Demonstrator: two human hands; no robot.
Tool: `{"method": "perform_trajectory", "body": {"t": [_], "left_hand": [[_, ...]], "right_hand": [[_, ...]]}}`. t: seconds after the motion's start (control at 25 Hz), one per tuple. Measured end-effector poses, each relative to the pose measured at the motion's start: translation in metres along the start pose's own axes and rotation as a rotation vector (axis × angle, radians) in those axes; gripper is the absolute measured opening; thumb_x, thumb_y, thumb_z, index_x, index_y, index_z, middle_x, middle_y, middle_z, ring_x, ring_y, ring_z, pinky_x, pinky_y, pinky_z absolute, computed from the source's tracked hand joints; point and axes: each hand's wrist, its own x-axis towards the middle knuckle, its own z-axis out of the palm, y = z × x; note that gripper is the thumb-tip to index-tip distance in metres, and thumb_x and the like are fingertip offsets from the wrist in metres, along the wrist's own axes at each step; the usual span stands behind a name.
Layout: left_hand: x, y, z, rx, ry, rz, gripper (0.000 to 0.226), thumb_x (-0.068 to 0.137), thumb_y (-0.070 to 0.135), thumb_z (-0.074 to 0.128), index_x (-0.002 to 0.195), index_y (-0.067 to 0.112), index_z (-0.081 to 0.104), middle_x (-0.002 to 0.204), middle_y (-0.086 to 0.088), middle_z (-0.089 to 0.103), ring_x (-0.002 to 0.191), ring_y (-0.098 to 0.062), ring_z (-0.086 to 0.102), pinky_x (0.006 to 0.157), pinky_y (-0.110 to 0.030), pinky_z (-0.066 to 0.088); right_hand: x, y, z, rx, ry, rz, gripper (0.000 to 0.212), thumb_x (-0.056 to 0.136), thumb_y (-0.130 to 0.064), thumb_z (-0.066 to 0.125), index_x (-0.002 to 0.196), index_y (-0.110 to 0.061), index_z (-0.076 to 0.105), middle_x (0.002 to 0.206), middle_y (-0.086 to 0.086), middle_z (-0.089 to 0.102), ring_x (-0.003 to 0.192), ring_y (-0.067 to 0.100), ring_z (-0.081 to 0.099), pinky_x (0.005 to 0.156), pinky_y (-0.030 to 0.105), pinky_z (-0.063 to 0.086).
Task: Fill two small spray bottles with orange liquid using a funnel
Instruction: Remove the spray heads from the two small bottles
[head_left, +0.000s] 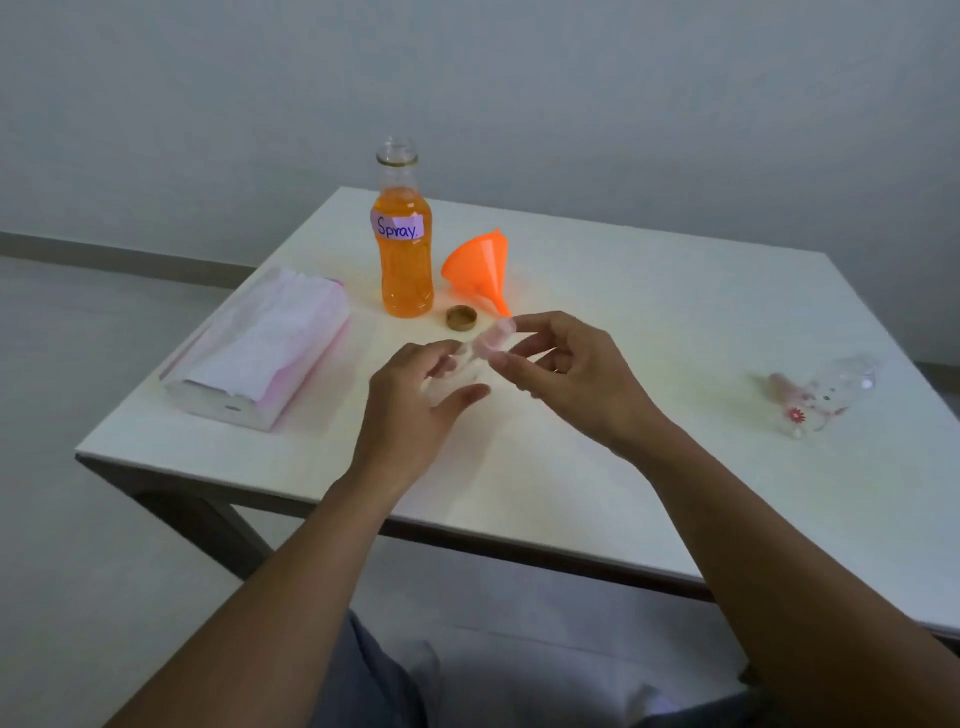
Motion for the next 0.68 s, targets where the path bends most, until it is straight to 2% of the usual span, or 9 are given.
{"method": "perform_trajectory", "body": {"t": [0.12, 0.24, 0.32, 0.44, 0.52, 0.56, 0.64, 0.68], "left_hand": [[0.003, 0.014, 0.025, 0.0, -0.098, 0.14, 0.05, 0.079, 0.039, 0.078, 0.124, 0.023, 0.065, 0.116, 0.007, 0.066, 0.097, -0.005, 0.06, 0.079, -0.009, 0.047], [0.011, 0.027, 0.047, -0.045, -0.203, 0.223, 0.049, 0.083, 0.04, 0.074, 0.128, 0.025, 0.064, 0.114, 0.006, 0.066, 0.094, -0.006, 0.061, 0.077, -0.014, 0.052], [0.018, 0.035, 0.059, -0.114, -0.264, 0.242, 0.046, 0.085, 0.039, 0.072, 0.128, 0.023, 0.064, 0.107, 0.006, 0.066, 0.092, -0.009, 0.062, 0.077, -0.022, 0.055], [0.027, 0.041, 0.072, -0.189, -0.415, 0.208, 0.034, 0.089, 0.04, 0.068, 0.12, 0.027, 0.066, 0.095, 0.011, 0.066, 0.089, -0.011, 0.063, 0.082, -0.029, 0.055], [0.03, 0.041, 0.08, -0.221, -0.529, 0.176, 0.02, 0.09, 0.041, 0.065, 0.108, 0.032, 0.067, 0.084, 0.015, 0.062, 0.082, -0.008, 0.062, 0.08, -0.026, 0.054], [0.031, 0.042, 0.083, -0.236, -0.56, 0.168, 0.017, 0.09, 0.041, 0.065, 0.105, 0.032, 0.068, 0.08, 0.015, 0.06, 0.078, -0.006, 0.061, 0.077, -0.023, 0.053], [0.032, 0.044, 0.089, -0.273, -0.561, 0.15, 0.023, 0.089, 0.039, 0.067, 0.109, 0.026, 0.07, 0.079, 0.014, 0.06, 0.076, -0.005, 0.059, 0.075, -0.019, 0.05], [0.033, 0.046, 0.09, -0.291, -0.547, 0.139, 0.027, 0.088, 0.039, 0.068, 0.111, 0.025, 0.07, 0.082, 0.012, 0.062, 0.078, -0.006, 0.06, 0.076, -0.018, 0.05]], "right_hand": [[-0.006, -0.003, -0.013, 0.071, 0.189, -0.02, 0.033, 0.081, -0.044, 0.083, 0.088, -0.013, 0.076, 0.099, -0.013, 0.078, 0.076, 0.025, 0.072, 0.073, 0.046, 0.062], [-0.014, 0.007, -0.033, 0.156, 0.292, 0.016, 0.021, 0.082, -0.026, 0.085, 0.08, -0.007, 0.077, 0.097, -0.009, 0.079, 0.083, 0.034, 0.069, 0.077, 0.051, 0.06], [-0.015, 0.015, -0.048, 0.154, 0.299, 0.0, 0.008, 0.083, -0.018, 0.084, 0.08, -0.013, 0.078, 0.1, -0.008, 0.078, 0.087, 0.032, 0.072, 0.082, 0.049, 0.061], [-0.012, 0.029, -0.069, 0.16, 0.264, -0.024, 0.006, 0.087, -0.007, 0.079, 0.082, -0.01, 0.078, 0.105, -0.006, 0.076, 0.092, 0.015, 0.075, 0.086, 0.035, 0.063], [-0.011, 0.04, -0.08, 0.144, 0.181, -0.043, 0.006, 0.09, 0.001, 0.074, 0.091, -0.005, 0.077, 0.109, -0.002, 0.075, 0.096, 0.01, 0.074, 0.085, 0.027, 0.06], [-0.011, 0.043, -0.085, 0.137, 0.132, -0.04, 0.016, 0.091, 0.002, 0.072, 0.106, -0.004, 0.075, 0.109, 0.0, 0.076, 0.097, 0.01, 0.073, 0.082, 0.025, 0.058], [-0.011, 0.052, -0.099, 0.182, 0.027, -0.005, 0.057, 0.093, -0.001, 0.072, 0.145, -0.011, 0.053, 0.113, 0.001, 0.075, 0.104, 0.015, 0.071, 0.084, 0.031, 0.058], [-0.012, 0.055, -0.104, 0.226, 0.004, 0.028, 0.074, 0.091, -0.007, 0.075, 0.155, -0.017, 0.038, 0.122, 0.0, 0.073, 0.108, 0.017, 0.07, 0.089, 0.035, 0.059]]}}
